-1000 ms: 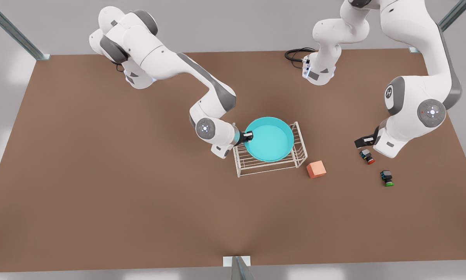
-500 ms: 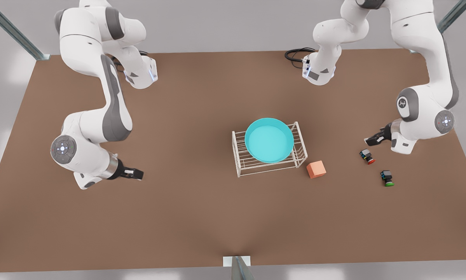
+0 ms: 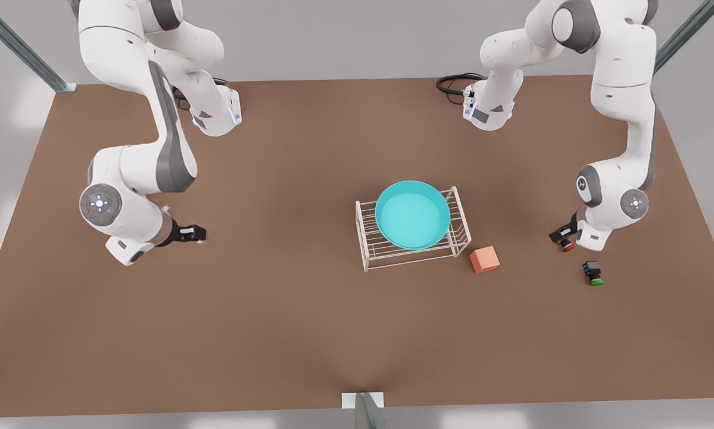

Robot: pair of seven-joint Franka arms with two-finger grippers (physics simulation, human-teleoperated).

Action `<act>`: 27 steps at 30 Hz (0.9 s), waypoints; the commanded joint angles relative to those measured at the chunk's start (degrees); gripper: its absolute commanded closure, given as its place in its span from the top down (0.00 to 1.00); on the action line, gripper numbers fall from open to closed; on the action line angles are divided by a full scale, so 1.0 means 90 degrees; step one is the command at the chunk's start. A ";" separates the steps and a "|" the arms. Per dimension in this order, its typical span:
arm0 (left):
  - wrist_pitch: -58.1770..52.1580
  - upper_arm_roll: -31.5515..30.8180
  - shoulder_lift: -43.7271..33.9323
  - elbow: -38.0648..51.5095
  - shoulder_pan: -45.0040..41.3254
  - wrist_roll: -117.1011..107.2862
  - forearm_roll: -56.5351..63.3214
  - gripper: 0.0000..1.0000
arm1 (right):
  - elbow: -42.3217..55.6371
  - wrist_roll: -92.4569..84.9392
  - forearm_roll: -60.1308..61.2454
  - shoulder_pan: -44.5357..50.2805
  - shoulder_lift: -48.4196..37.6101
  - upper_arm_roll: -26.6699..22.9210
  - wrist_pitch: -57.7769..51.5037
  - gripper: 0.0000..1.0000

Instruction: Place the plate on the shelf with right arm and place the red button switch in the plate with left arm

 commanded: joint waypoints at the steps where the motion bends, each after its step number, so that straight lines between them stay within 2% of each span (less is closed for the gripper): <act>1: 0.0961 0.0000 0.0060 -0.0038 0.0011 0.1147 0.0021 1.00 | 0.0003 -0.1031 -0.0076 -0.0070 0.0029 -0.0013 -0.0102 1.00; 7: 0.1654 0.0000 0.0529 -0.0018 0.0187 0.1312 0.0021 1.00 | 0.0013 -0.0982 -0.0066 -0.0070 0.0029 -0.0013 -0.0112 1.00; 19: 0.1869 0.0000 0.0763 -0.0018 0.0294 0.1450 0.0011 1.00 | 0.0003 -0.1022 -0.0066 -0.0080 0.0039 -0.0013 -0.0121 1.00; 20: 0.1869 0.0000 0.0763 -0.0018 0.0304 0.1440 0.0011 0.97 | 0.0003 -0.0983 -0.0066 -0.0080 0.0039 -0.0013 -0.0122 1.00; 21: 0.1869 0.0000 0.0763 -0.0018 0.0294 0.1411 -0.0018 0.75 | 0.0003 -0.0943 -0.0057 -0.0060 0.0029 -0.0003 -0.0122 1.00; 22: 0.1869 0.0000 0.0754 -0.0018 0.0294 0.1401 -0.0028 0.47 | 0.0013 -0.0924 -0.0047 -0.0060 0.0020 0.0036 -0.0122 1.00; 23: 0.1850 0.0000 0.0754 -0.0018 0.0294 0.1391 -0.0028 0.35 | 0.0013 -0.0924 -0.0027 -0.0060 0.0020 0.0046 -0.0122 1.00; 27: 0.1684 0.0000 0.0607 -0.0009 0.0275 0.1411 -0.0028 0.21 | 0.0022 -0.0836 -0.0017 -0.0031 0.0029 0.0046 -0.0122 1.00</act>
